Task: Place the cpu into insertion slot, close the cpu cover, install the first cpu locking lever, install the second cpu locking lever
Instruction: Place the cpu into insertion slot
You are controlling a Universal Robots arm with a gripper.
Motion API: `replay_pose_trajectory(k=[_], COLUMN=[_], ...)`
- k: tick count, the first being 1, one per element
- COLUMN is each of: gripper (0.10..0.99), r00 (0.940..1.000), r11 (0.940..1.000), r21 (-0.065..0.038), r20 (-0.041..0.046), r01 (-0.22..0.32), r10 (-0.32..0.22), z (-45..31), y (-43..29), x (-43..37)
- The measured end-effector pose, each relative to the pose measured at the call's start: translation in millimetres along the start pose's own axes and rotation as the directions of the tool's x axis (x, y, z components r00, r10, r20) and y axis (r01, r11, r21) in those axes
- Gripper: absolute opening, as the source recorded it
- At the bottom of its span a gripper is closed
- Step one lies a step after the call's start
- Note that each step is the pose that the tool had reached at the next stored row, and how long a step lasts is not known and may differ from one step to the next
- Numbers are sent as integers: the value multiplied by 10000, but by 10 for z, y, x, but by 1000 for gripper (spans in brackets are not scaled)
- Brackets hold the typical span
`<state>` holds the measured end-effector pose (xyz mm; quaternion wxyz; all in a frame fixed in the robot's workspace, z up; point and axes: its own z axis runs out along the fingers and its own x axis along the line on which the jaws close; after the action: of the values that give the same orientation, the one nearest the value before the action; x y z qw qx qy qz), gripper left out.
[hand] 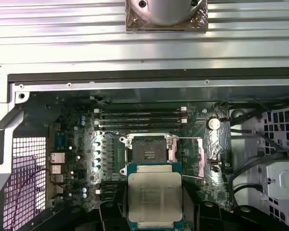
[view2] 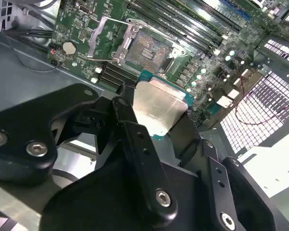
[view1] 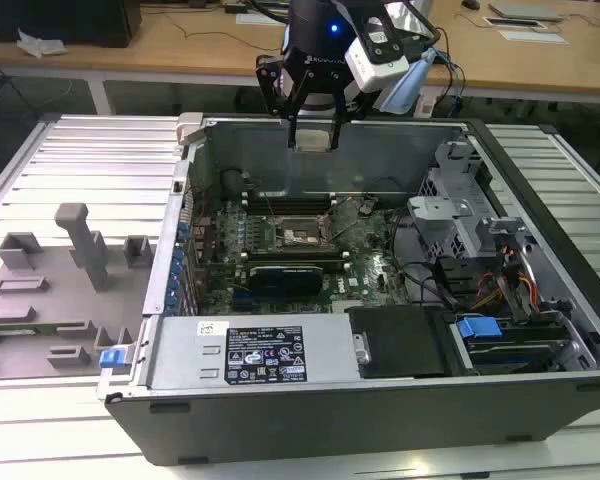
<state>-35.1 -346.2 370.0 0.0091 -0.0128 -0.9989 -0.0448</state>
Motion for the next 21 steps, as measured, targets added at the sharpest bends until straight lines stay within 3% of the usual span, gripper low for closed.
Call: replay_pose_trajectory(k=[12, 21], gripper=[541, 541], r00=[10000, 10000], r11=[10000, 10000], r21=[0, 1], r20=[0, 4], r01=[0, 0], r10=[0, 0], z=[33, 192], y=[-3, -16], x=[-1, -2])
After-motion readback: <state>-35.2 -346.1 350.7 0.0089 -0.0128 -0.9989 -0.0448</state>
